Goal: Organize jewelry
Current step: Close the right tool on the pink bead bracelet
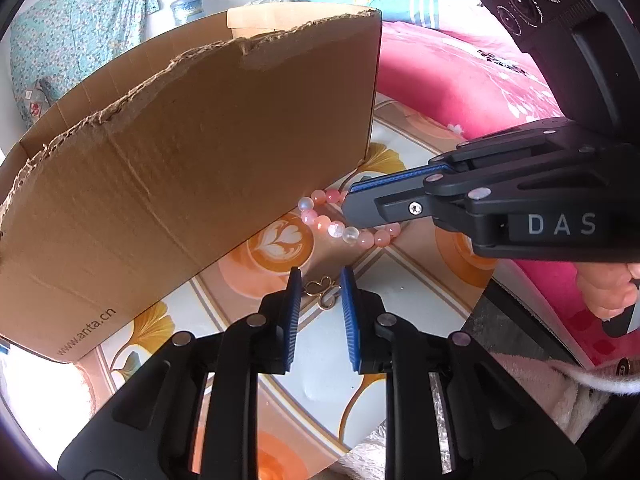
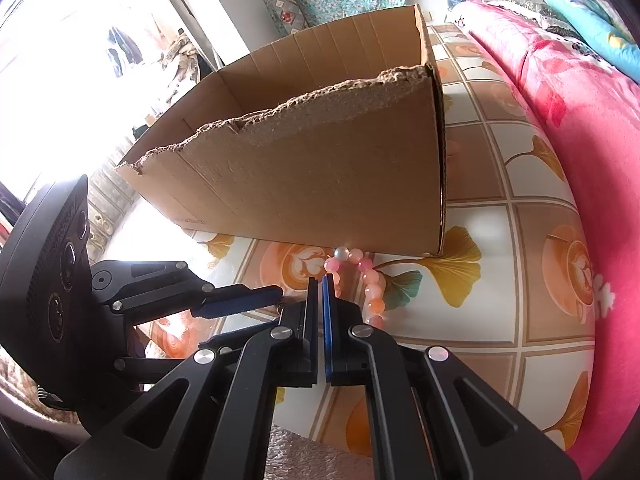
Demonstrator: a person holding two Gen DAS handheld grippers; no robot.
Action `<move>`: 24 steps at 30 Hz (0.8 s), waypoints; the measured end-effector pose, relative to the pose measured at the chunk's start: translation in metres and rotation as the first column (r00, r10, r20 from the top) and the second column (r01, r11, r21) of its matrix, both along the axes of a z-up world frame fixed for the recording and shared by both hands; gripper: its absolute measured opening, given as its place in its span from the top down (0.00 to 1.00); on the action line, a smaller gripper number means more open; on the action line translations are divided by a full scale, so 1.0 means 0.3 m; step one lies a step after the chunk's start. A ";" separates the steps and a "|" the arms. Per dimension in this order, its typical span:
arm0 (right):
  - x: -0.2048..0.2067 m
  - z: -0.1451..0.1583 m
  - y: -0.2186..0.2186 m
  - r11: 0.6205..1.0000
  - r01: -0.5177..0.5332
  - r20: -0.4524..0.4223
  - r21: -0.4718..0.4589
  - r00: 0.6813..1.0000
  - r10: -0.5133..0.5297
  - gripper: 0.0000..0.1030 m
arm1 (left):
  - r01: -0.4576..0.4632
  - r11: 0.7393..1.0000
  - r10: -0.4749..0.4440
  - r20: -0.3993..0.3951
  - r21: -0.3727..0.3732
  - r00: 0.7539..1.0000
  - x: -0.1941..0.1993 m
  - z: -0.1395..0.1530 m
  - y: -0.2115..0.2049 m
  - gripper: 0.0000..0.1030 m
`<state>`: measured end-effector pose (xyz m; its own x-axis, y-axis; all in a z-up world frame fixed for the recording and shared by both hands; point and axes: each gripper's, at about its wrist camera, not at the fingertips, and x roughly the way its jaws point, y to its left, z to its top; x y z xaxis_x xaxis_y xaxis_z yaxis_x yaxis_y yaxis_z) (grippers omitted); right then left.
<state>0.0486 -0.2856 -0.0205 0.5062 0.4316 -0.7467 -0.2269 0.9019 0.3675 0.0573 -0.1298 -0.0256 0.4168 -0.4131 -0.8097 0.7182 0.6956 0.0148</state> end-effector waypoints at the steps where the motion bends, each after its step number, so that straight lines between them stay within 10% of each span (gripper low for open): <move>1: -0.002 0.001 0.000 1.000 0.001 0.001 0.000 1.000 -0.001 0.97 | 0.000 1.000 0.000 0.000 0.000 1.000 0.000 0.000 -0.002 0.82; 19: -0.001 0.008 -0.009 1.000 0.007 0.002 -0.028 1.000 -0.007 0.96 | -0.018 0.999 0.018 0.003 -0.028 1.000 -0.002 0.016 0.034 0.82; 24: 0.005 0.013 0.034 0.995 -0.035 0.012 -0.094 0.999 0.036 0.75 | -0.045 0.998 0.046 0.017 -0.052 0.999 -0.006 0.034 0.071 0.82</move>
